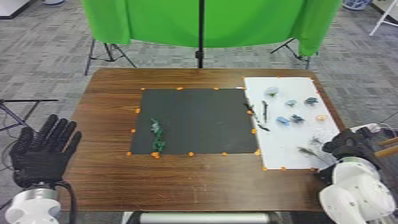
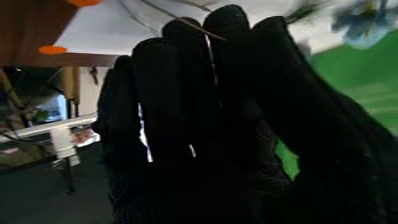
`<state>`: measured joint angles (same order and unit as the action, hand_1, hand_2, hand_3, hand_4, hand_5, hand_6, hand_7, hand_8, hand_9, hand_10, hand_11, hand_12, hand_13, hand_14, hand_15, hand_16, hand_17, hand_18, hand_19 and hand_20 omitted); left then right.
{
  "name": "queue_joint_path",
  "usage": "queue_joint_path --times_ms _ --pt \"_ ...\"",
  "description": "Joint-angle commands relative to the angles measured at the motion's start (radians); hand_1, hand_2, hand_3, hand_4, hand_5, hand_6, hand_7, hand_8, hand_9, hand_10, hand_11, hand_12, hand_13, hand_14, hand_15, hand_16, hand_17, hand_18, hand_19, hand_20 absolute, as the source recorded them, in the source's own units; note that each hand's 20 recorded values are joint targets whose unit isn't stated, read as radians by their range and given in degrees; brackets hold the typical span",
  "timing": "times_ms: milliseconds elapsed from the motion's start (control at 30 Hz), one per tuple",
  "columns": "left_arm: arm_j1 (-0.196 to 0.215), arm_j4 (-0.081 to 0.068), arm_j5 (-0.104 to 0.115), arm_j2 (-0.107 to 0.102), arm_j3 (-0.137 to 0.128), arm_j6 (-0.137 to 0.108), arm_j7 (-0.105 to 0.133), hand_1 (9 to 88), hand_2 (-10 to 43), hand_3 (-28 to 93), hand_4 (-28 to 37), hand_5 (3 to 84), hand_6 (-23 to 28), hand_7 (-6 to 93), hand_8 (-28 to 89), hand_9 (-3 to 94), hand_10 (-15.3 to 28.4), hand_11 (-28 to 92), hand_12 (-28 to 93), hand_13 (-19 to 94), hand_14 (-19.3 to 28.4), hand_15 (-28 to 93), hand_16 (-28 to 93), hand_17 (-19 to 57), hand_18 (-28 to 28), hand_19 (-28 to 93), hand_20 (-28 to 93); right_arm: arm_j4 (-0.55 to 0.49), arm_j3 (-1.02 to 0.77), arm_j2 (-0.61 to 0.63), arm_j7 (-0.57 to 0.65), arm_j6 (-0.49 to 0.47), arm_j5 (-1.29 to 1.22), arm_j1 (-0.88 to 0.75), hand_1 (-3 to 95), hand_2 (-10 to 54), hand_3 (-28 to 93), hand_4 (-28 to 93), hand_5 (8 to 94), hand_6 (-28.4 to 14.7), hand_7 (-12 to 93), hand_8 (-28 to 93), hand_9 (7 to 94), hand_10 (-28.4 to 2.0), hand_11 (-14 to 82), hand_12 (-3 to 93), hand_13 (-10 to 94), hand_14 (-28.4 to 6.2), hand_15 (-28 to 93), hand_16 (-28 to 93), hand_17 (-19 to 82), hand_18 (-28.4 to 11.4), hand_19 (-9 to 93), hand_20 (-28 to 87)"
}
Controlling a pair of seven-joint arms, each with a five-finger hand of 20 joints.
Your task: Arrange flowers
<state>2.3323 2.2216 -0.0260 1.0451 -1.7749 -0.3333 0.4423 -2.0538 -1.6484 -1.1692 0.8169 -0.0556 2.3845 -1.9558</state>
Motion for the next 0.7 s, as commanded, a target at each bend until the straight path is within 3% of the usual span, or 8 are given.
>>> queue_joint_path --times_ms 33,267,400,533,700 --pt "0.011 -0.001 0.011 0.012 0.014 -0.007 -0.015 22.6 18.6 74 -28.3 44.8 9.0 12.6 -10 38.0 14.2 22 10 31 12.8 26 -5 -5.2 12.7 35 13 -0.02 0.02 -0.001 0.016 0.054 -0.004 0.007 55.1 -5.1 71 -28 76.7 -3.1 29 3 73.3 -15.1 25.4 36.7 54 -15.2 72 31 25 -22.9 81 38" --pt "0.019 0.002 0.014 0.016 0.011 -0.012 -0.012 22.5 18.6 74 -28.3 44.8 9.0 12.6 -10 38.0 14.2 21 10 31 12.8 26 -5 -5.1 12.6 35 13 -0.1 0.11 0.054 0.022 0.203 -0.245 0.084 53.3 -5.6 76 -28 76.4 -2.8 32 3 75.7 -14.4 29.0 42.8 57 -15.4 75 32 27 -24.3 84 40" --pt "0.016 0.002 0.013 0.014 0.017 -0.014 -0.016 22.5 18.5 74 -28.3 44.9 9.1 12.6 -10 38.0 14.2 21 10 31 12.8 26 -5 -5.1 12.7 35 13 -0.13 0.189 0.049 0.017 0.238 -0.272 0.149 53.1 -6.2 77 -28 76.9 -3.2 32 3 76.0 -14.3 29.1 43.1 58 -15.3 76 32 28 -24.4 84 41" --pt "0.021 0.007 0.018 0.009 0.015 -0.028 -0.011 22.5 18.6 74 -28.3 44.9 9.0 12.6 -10 38.1 14.2 21 10 31 12.8 25 -5 -5.1 12.7 35 13 -0.094 0.336 -0.015 0.041 0.229 -0.306 0.267 52.8 -6.5 78 -28 77.3 -3.4 32 3 76.4 -14.3 29.0 43.6 59 -15.4 76 31 28 -24.8 85 41" --pt "-0.033 -0.008 0.008 -0.01 0.046 -0.026 -0.04 22.5 18.5 74 -28.3 44.8 9.0 12.7 -10 38.0 14.2 21 10 31 12.8 25 -5 -5.1 12.7 35 13 -0.04 0.496 -0.114 0.07 0.237 -0.234 0.362 53.1 -7.3 78 -28 78.3 -3.9 31 3 77.0 -15.1 29.2 43.4 59 -16.5 76 31 29 -26.0 86 41"
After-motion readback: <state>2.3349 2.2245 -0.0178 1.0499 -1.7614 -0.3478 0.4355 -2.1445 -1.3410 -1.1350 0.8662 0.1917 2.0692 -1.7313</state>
